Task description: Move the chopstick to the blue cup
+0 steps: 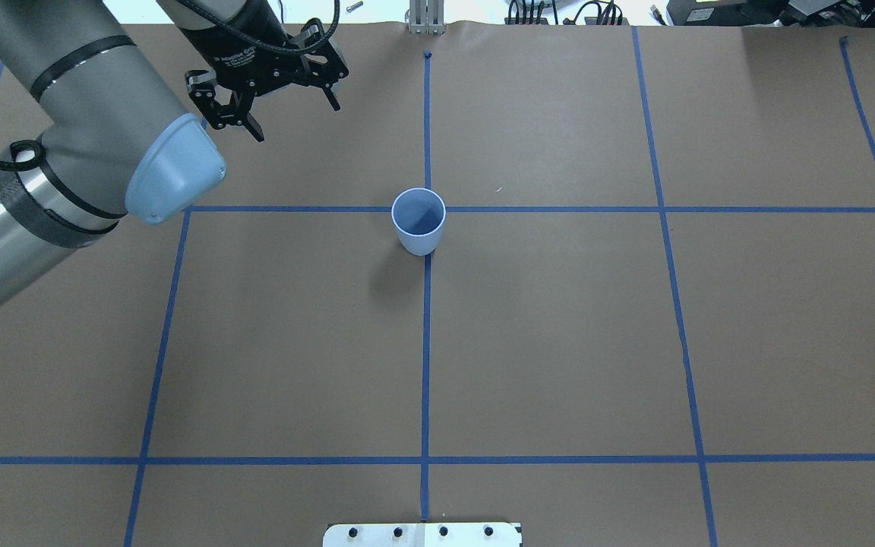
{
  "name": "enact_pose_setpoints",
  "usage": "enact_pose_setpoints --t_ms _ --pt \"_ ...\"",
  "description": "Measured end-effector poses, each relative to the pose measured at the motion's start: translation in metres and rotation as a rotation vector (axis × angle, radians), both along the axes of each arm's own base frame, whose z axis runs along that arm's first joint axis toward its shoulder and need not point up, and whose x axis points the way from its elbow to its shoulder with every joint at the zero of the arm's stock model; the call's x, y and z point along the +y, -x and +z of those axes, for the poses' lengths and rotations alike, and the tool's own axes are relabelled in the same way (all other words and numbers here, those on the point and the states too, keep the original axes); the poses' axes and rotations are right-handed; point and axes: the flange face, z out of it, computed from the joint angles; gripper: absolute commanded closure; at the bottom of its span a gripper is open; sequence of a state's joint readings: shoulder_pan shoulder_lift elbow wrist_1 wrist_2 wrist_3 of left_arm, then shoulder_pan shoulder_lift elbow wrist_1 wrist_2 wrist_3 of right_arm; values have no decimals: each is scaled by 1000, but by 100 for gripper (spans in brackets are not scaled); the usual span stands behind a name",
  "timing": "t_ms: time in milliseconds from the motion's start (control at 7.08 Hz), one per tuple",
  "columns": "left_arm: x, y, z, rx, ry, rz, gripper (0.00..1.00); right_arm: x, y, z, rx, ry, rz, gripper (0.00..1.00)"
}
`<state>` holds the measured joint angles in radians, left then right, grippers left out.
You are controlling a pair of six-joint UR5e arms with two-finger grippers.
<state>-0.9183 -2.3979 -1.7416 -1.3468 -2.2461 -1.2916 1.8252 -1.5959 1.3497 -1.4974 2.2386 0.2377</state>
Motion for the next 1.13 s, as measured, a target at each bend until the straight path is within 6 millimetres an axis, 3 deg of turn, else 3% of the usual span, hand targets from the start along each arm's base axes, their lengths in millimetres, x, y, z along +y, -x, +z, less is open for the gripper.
enact_pose_setpoints --t_ms 283,424,707,1130 --pt "0 0 0 -1 5 -3 2 -3 0 -7 1 -6 14 91" --pt "0 0 1 -1 6 -3 2 -6 -1 -10 4 -11 24 100" --pt "-1 0 0 0 7 -4 2 -11 -2 -22 10 -34 34 100" --pt "-1 -1 2 -1 11 -3 2 -23 -6 -62 27 -93 62 100"
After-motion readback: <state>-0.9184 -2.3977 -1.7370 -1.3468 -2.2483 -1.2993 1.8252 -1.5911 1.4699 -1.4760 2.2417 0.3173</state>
